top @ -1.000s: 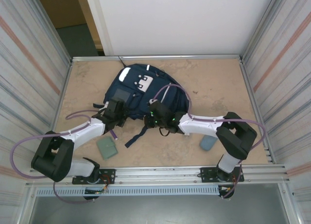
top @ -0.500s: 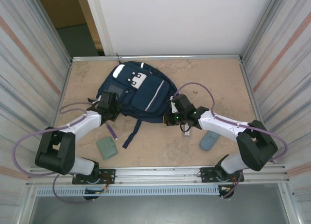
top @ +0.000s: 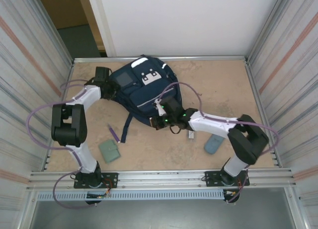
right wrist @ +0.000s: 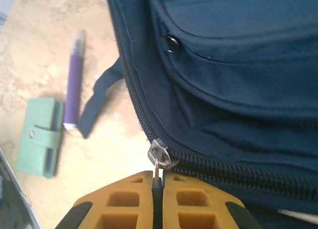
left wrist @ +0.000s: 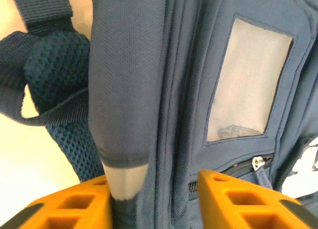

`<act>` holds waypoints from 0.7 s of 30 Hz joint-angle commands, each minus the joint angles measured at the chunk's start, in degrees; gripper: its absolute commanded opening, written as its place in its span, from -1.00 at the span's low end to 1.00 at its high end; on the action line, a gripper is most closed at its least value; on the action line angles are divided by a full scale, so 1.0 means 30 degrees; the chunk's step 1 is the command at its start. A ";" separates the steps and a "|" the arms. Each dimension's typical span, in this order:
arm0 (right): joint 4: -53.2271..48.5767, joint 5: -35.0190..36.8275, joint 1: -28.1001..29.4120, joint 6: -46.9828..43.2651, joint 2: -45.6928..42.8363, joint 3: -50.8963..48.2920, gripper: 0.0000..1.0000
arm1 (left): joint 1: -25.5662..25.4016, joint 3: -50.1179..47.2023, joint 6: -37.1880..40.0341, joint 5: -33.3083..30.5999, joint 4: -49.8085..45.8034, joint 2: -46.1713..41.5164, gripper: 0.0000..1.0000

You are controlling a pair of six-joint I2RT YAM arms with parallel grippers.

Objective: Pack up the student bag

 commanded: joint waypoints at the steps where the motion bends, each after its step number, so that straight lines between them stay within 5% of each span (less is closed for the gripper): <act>1: 0.2545 0.0862 0.0923 0.1180 0.1703 0.2204 -1.00 | 0.0104 0.0469 0.1026 0.3109 -0.2271 -0.0809 0.13; 7: 0.5048 0.0749 0.1417 0.3193 0.4391 0.3557 -1.00 | 0.0051 -0.2384 0.2378 0.1287 -0.7192 -0.5280 0.34; 12: 0.5607 0.0095 0.2017 0.2245 0.5627 0.4329 -1.00 | -0.1124 -0.8250 -0.0663 0.2010 -0.3461 -0.9290 0.35; 16: 0.6244 -0.0384 0.2391 0.1848 0.6023 0.4536 -1.00 | -0.2504 -0.9292 -0.1513 0.1230 -0.0931 -0.9025 0.29; 19: 0.6043 -0.0254 0.2362 0.2079 0.5609 0.4300 -1.00 | -0.2592 -0.9250 -0.1956 0.0900 -0.0720 -0.7839 0.02; 21: 0.6028 -0.0167 0.2295 0.2054 0.5014 0.3586 -1.00 | -0.2569 -0.9442 -0.2338 0.0190 -0.0198 -0.7428 -0.32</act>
